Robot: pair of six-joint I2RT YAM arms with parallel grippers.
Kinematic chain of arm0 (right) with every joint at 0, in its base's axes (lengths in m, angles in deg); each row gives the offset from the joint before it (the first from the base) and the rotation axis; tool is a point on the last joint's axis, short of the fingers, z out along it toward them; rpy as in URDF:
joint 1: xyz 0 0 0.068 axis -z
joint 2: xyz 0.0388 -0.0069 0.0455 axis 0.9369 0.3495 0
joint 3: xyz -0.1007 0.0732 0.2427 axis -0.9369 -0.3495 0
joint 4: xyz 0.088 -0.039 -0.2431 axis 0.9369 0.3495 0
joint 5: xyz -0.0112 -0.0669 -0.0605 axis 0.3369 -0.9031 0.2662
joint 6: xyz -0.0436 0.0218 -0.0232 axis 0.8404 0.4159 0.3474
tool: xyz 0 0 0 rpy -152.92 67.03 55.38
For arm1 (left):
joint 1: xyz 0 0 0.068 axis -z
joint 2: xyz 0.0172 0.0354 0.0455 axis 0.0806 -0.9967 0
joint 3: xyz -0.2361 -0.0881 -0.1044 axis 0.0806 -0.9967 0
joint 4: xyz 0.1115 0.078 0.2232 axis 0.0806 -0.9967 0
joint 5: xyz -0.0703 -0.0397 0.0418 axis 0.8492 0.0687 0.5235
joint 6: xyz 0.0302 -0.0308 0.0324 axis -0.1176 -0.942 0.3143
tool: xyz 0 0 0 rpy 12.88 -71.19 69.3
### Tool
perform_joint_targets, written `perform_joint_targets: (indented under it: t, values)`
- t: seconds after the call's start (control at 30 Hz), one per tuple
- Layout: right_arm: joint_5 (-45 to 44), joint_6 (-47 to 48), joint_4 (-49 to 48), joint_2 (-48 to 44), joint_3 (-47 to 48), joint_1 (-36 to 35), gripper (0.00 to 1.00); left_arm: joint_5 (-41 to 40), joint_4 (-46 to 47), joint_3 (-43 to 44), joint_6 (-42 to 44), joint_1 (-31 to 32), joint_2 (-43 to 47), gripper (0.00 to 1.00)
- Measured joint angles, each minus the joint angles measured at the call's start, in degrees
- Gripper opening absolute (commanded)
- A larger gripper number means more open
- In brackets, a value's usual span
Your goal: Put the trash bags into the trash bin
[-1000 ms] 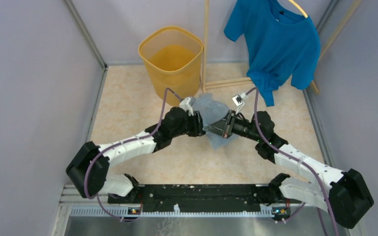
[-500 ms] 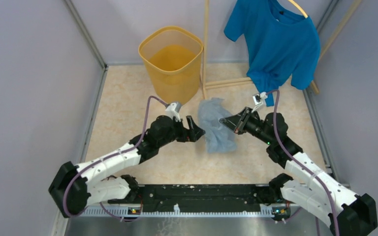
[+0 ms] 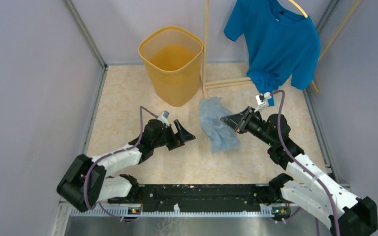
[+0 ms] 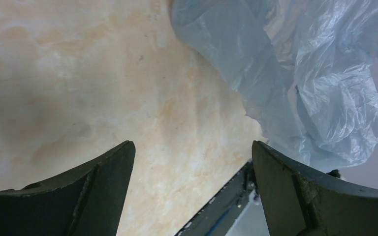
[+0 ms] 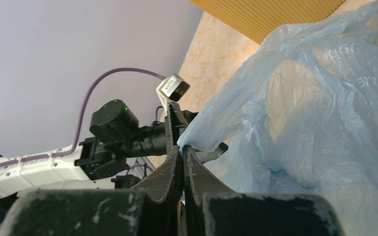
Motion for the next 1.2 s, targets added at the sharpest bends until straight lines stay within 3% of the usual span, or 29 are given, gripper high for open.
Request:
perform_joint_targets:
  t: [0.27, 0.5, 0.63, 0.73, 0.9, 1.2]
  values:
    - [-0.1, -0.4, -0.4, 0.0, -0.3, 0.1, 0.0, 9.2, 25.7, 0.3, -16.0, 0.8, -23.0, 0.99]
    - [-0.2, -0.3, -0.4, 0.0, -0.3, 0.2, 0.0, 9.9, 42.8, 6.0, -27.9, 4.1, -38.8, 0.98]
    - [-0.2, -0.3, -0.4, -0.2, -0.7, 0.2, 0.0, 8.6, 49.4, 9.3, -32.3, 7.1, -44.3, 0.9]
    - [-0.3, -0.4, -0.4, -0.4, -1.5, 0.2, 0.0, 6.8, 51.1, 10.3, -34.1, 8.3, -46.1, 0.85]
    - [-0.2, -0.4, -0.3, -0.6, -2.3, 0.2, 0.0, 3.8, 56.3, 10.3, -37.0, 8.6, -48.2, 0.94]
    - [-0.1, -0.4, -0.4, -2.6, -2.3, 0.2, 0.0, 3.5, 59.8, 5.7, -39.6, 7.5, -45.9, 0.99]
